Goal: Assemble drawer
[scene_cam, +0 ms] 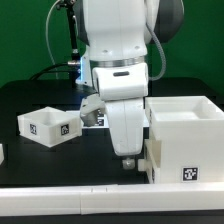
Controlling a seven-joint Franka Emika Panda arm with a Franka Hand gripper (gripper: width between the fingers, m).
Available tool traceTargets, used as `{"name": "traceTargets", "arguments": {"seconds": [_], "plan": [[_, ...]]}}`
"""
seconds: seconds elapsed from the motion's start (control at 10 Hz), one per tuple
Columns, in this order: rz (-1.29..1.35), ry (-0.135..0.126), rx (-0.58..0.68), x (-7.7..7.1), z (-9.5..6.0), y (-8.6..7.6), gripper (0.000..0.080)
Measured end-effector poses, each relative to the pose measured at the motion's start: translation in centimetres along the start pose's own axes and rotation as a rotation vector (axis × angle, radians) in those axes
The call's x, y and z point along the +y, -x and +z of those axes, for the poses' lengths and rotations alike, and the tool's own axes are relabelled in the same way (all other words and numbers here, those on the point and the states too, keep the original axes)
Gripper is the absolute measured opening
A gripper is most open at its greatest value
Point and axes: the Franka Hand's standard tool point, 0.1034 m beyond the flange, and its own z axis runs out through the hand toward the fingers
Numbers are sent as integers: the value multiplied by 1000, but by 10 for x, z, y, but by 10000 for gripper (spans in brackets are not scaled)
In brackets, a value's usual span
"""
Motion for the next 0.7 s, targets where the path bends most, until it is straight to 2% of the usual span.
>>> {"name": "traceTargets", "arguments": {"seconds": [0.4,0.5,0.7], "plan": [[43,31,-31,1,-27,33,649],[40,29,-32,0,-25,42,649],[46,27,-32,-1,-24,43,649]]}}
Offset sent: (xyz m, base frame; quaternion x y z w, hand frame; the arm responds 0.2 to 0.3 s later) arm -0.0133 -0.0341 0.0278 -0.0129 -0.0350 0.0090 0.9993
